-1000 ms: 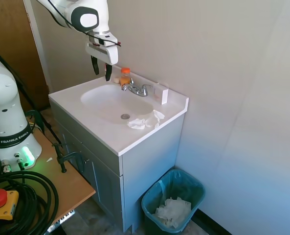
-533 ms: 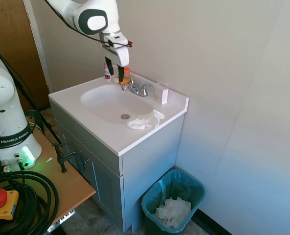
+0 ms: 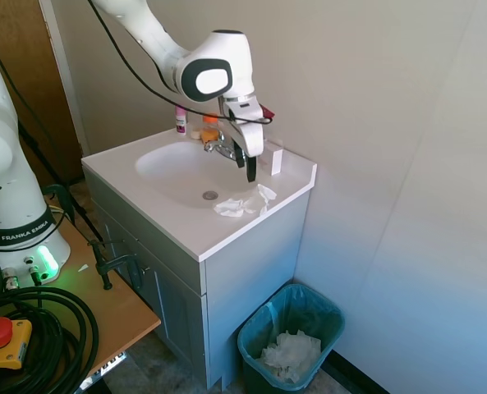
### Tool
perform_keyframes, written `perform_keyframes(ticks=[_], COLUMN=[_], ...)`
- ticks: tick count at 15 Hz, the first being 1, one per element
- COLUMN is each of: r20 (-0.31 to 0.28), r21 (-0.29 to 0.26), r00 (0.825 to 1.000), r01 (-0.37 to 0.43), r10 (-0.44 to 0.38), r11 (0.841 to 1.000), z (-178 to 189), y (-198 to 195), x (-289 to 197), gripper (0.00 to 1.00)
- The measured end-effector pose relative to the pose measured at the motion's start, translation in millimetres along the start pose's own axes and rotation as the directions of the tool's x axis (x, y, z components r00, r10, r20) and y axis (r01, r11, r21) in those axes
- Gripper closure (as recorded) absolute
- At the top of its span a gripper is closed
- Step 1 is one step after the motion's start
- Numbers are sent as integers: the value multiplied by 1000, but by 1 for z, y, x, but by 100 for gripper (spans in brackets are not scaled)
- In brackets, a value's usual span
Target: Throw the tissue in the trash bin
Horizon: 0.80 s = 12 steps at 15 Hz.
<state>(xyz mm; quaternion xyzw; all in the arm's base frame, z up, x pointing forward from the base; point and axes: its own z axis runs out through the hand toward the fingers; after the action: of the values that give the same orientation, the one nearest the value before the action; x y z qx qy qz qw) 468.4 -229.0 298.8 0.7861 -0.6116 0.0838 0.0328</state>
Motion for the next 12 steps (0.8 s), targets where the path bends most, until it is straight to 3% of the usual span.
perform_keyframes(ticks=[3, 4, 12], r20=[16, 22, 59], r21=[-25, -27, -26], r00=[999, 999, 998], r01=[-31, -41, -36], r10=[32, 41, 37], r11=[999, 999, 999], z=[23, 27, 42], y=[-4, -5, -3], x=[11, 13, 20], gripper=[0, 100, 100])
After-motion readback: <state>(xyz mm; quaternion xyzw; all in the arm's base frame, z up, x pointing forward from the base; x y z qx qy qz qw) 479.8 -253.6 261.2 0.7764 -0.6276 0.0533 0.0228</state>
